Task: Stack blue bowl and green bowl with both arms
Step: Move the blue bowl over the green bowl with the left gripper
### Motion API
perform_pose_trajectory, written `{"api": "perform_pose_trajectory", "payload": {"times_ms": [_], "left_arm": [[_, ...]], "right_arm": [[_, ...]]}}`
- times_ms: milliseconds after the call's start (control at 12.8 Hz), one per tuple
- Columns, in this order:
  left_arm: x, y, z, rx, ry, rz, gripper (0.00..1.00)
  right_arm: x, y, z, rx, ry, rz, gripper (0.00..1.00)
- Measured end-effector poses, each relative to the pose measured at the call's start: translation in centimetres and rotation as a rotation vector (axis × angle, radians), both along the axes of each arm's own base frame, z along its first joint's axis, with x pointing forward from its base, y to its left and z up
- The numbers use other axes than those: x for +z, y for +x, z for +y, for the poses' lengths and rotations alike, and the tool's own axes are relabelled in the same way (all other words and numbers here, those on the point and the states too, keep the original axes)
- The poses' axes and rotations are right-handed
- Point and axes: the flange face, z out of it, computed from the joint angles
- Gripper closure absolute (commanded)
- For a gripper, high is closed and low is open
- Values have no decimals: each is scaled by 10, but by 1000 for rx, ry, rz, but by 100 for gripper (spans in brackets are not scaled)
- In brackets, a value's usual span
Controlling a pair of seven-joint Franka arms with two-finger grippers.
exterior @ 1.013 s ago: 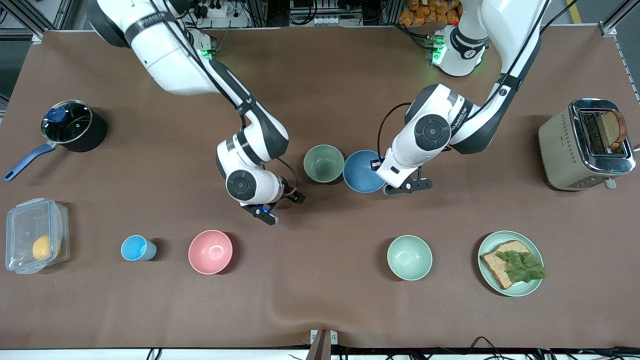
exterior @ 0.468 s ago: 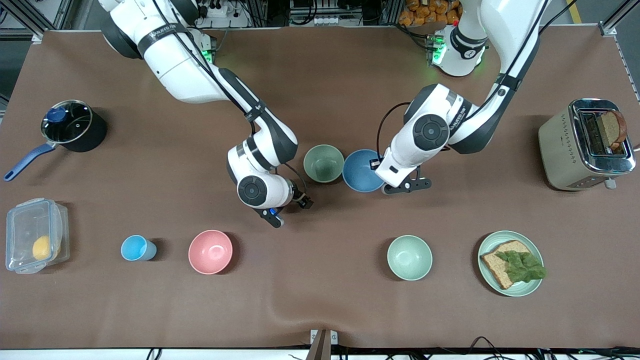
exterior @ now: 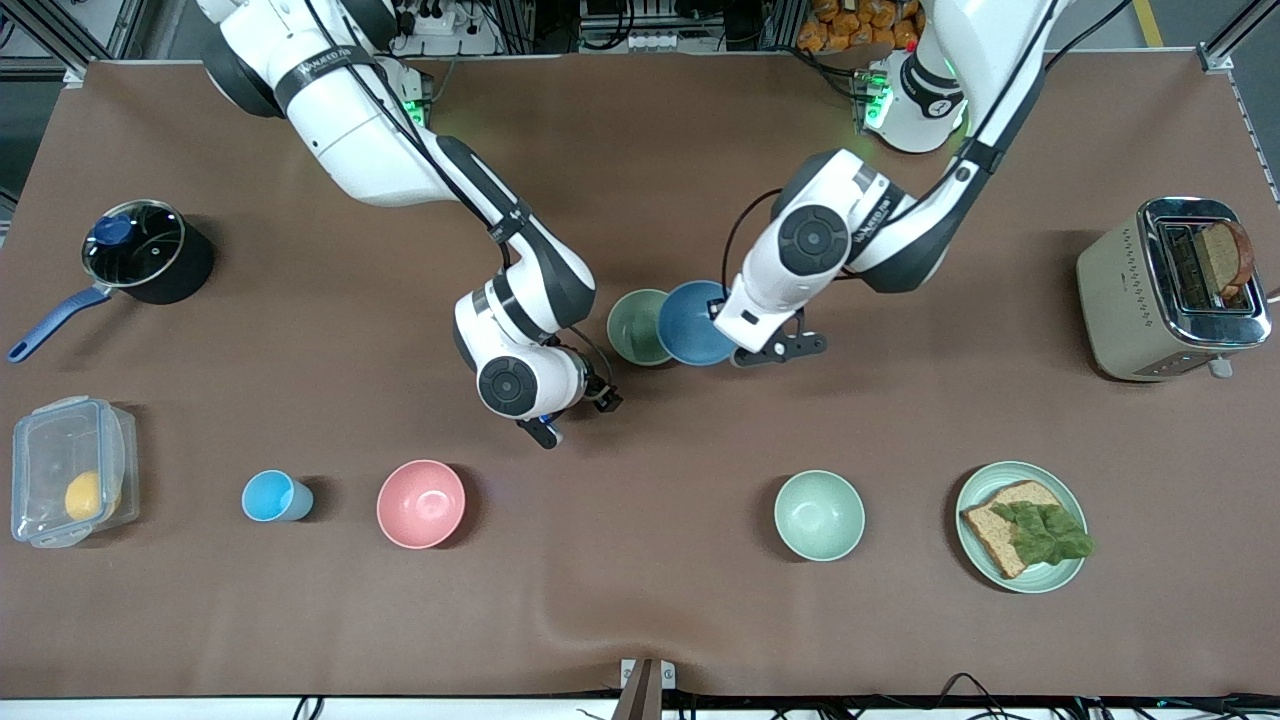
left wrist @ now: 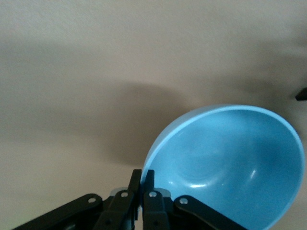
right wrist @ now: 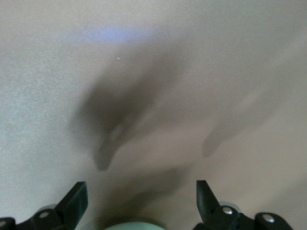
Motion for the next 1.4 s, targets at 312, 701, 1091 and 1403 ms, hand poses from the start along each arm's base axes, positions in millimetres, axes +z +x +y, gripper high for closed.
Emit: {"api": "perform_pose_trajectory", "payload": {"times_ms": [312, 701, 1091, 1403], "left_arm": [[-12, -31, -39, -5, -5, 12, 100], [-35, -45, -61, -22, -32, 17, 100], [-53, -51, -71, -32, -43, 18, 100], [-66, -50, -70, -34, -33, 13, 100]], "right_arm": [[0, 0, 0, -13, -5, 5, 0], [0, 2, -3, -71, -25, 15, 0], [0, 2, -3, -80, -27, 15, 0], [0, 2, -3, -84, -27, 13, 0]]}}
